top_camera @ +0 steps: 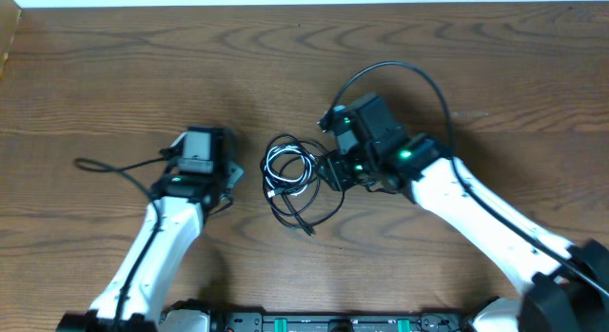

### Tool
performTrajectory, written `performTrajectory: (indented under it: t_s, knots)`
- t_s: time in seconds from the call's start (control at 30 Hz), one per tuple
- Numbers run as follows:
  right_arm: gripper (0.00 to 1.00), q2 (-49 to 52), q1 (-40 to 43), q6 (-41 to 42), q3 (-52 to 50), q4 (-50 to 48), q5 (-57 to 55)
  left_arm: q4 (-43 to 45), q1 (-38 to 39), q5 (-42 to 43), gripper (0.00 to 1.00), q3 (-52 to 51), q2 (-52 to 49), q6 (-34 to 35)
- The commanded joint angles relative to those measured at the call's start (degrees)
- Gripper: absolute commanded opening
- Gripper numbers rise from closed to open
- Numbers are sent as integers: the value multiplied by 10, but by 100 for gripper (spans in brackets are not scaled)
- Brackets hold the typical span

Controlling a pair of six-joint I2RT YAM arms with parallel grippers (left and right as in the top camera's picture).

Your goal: Untangle cables

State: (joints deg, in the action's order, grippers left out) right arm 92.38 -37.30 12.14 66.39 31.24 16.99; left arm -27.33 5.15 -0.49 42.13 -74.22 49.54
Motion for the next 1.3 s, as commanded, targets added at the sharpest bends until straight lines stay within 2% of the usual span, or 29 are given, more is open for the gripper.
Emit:
performTrajectory:
  t_s: [0.0,0.2,0.4,0.5,0.63,0.97,1.07,1.27]
  knots:
    - [46,50,-26,-18,2,-48,0,-23,-54,51,45,5,41,-38]
    - [45,155,-65,-20,2,-193,1,-54,-79,61,45,5,92,-61]
    - [52,190,-99,-20,2,-242,0,-61,-79,61,46,5,94,-63]
    - [48,208,-112,-19,2,-270,-8,-62,-79,61,46,5,94,-63]
    - [36,228,-116,-19,2,-276,-51,-71,-79,61,47,5,94,-62]
    - [36,223,-113,2,7,-306,-65,-75,-79,61,48,5,94,-63]
    - [36,209,-107,8,12,-301,-63,-76,-79,58,56,5,93,-63]
    - [36,202,-91,9,11,-291,-77,-78,-79,58,57,5,86,-63]
